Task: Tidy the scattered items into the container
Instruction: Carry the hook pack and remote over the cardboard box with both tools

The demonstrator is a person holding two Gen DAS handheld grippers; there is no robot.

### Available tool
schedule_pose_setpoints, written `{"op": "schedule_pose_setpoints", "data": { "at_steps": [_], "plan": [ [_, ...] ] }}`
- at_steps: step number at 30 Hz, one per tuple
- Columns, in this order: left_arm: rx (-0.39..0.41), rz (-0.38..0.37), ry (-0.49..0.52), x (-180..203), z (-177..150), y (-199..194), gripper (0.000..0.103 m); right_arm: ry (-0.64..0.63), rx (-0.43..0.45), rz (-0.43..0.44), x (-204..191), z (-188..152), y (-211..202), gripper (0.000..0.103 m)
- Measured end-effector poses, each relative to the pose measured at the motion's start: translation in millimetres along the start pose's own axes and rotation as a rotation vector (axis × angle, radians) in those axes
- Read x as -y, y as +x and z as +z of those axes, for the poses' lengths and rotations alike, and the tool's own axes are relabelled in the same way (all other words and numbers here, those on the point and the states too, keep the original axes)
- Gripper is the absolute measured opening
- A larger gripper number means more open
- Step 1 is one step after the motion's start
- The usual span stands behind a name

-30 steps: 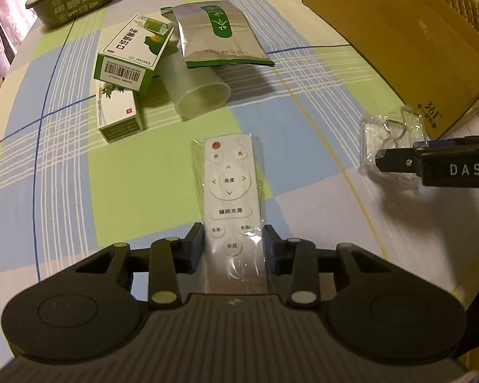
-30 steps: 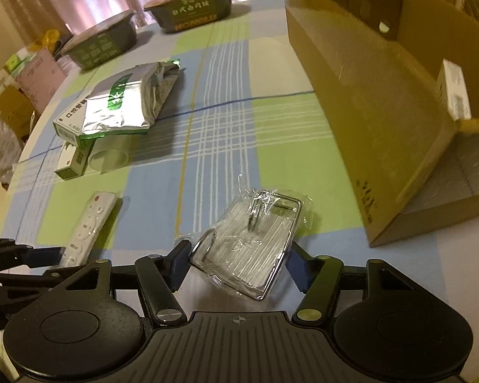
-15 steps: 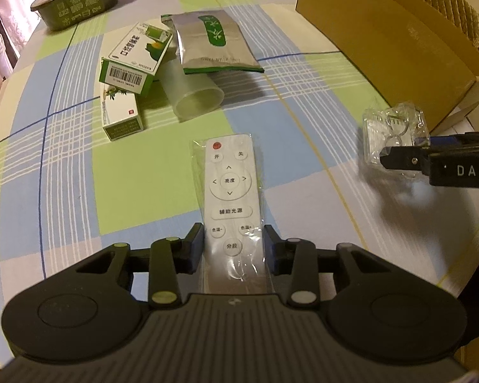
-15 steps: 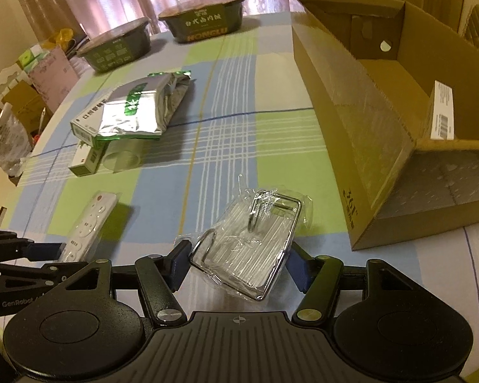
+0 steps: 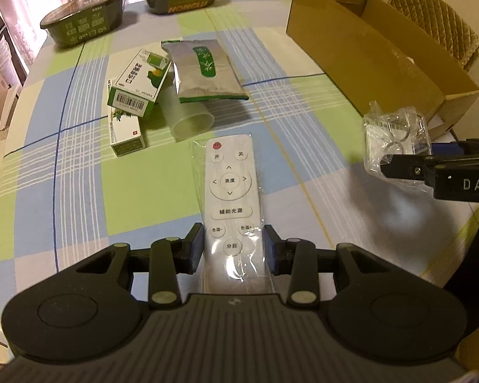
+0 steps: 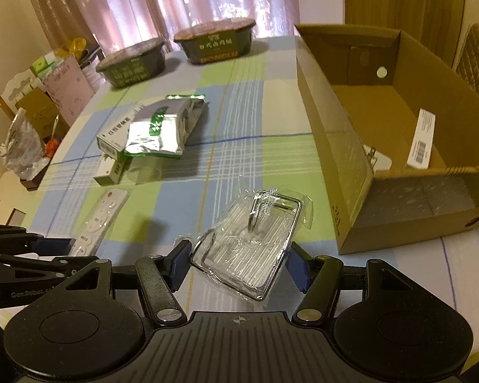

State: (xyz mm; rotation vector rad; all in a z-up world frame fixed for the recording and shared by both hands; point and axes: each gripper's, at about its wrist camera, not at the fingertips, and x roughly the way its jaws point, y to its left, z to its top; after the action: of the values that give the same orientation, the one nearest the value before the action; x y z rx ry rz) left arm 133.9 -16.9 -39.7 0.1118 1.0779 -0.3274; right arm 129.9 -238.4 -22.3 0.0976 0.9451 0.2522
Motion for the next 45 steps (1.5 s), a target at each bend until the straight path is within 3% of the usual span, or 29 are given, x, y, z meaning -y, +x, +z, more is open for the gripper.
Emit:
{"op": "schedule_pose_setpoints", "data": {
  "at_steps": [11,20,29,36,45],
  "plan": [
    [0.03,-0.008,0.017,25.2,6.4,-30.6,0.033,-0.01,0.066,-0.003,-2.3,6.7,-39.0,0.065],
    [0.064,-0.02,0.063,54.9,26.2,-43.7,0.033,-0.002,0.138,-0.028,18.6,21.7,-72.5,0.065],
    [0.145,-0.067,0.112,99.3,76.5,-49.8,0.033,0.017,0.205,-0.082,64.4,45.6,-101.3,0.065],
    [0.194,-0.125,0.148,141.3,120.6,-42.6,0.033,0.01,0.183,-0.139,110.1,65.9,-100.0,0.065],
    [0.202,-0.163,0.171,183.3,156.3,-23.9,0.033,-0.002,0.163,-0.168,151.8,79.2,-90.4,0.066]
  ]
}}
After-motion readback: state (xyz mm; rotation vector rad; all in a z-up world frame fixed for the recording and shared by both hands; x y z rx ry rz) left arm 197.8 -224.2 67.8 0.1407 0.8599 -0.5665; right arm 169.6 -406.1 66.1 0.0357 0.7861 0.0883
